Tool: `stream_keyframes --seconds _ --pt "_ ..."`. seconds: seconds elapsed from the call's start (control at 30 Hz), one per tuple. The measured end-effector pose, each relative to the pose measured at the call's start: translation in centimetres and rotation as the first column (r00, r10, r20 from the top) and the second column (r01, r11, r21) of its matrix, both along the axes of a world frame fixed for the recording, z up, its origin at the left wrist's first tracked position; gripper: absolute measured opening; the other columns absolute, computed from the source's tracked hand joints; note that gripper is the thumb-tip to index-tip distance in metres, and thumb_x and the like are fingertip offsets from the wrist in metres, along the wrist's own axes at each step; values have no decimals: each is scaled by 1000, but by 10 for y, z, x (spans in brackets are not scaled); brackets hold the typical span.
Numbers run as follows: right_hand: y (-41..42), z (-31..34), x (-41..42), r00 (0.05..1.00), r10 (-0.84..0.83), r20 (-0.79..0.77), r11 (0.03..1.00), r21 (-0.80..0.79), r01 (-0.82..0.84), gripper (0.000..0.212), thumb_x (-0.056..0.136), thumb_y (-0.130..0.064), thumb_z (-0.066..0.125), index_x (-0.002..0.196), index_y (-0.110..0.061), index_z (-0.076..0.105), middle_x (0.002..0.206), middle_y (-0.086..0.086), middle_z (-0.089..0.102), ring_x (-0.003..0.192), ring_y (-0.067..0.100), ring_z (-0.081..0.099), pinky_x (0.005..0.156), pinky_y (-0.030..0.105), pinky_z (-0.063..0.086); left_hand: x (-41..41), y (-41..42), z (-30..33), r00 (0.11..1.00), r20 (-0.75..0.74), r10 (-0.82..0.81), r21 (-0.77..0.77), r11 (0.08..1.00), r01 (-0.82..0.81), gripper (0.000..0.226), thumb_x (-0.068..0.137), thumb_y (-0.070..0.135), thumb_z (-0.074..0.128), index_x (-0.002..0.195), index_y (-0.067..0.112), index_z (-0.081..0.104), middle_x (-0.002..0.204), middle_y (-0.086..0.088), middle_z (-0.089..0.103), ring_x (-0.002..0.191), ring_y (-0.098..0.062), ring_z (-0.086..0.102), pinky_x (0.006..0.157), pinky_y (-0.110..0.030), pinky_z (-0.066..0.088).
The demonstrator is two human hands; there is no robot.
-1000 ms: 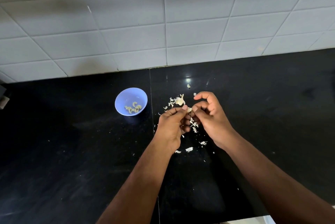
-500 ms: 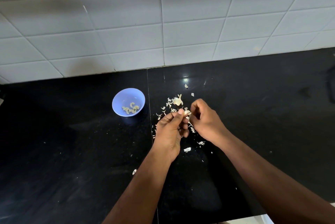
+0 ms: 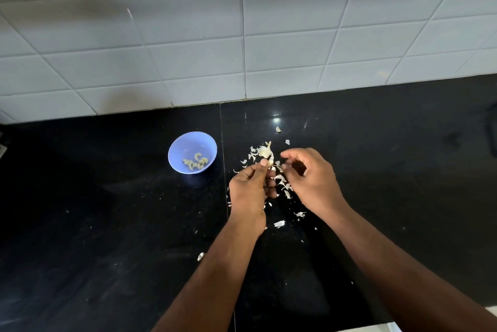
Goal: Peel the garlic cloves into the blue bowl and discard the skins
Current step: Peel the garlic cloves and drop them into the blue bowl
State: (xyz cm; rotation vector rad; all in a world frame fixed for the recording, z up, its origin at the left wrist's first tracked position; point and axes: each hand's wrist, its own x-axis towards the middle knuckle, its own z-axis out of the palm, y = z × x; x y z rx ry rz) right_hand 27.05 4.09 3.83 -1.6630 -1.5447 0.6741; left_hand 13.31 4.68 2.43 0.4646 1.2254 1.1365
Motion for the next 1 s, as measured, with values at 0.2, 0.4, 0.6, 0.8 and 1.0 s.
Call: stream_keyframes --seconds 0.2,0.4,0.6,0.8,1.0 --pt "1 2 -14 981 -54 -185 998 8 57 8 92 -26 80 100 -26 79 99 -12 74 95 4 71 82 18 55 6 -3 1 997 75 -22 3 1000 22 13 102 12 69 103 3 79 91 -12 72 67 -14 59 55 -27 53" --pt "1 3 -9 957 -23 -291 999 -30 15 13 92 -10 78 99 -21 77 94 -10 75 87 1 69 80 14 53 3 -1 7 963 267 25 -106 994 4 9 101 9 66 103 5 74 81 -6 70 63 -12 63 53 -24 53" --pt "2 4 -2 854 -22 -520 998 -57 -9 19 91 -3 78 105 -15 75 96 3 76 85 9 67 81 26 59 -11 4 6 990 -107 -86 -122 990 73 16 91 21 83 93 11 71 76 0 68 60 -10 58 49 -26 48" --pt "2 9 -1 826 6 -563 997 -58 -47 22 91 2 75 110 -9 73 97 4 78 88 7 73 81 22 58 -19 4 16 971 -114 -209 4 978 211 23 100 35 73 109 14 79 91 1 74 73 -11 65 52 -29 52" --pt "2 11 3 864 43 -502 993 -78 -94 22 92 -3 77 110 -16 75 96 2 76 86 5 69 82 23 58 -21 3 14 957 -157 -245 84 962 260 8 98 15 76 103 10 80 92 -3 76 75 -10 66 55 -29 54"
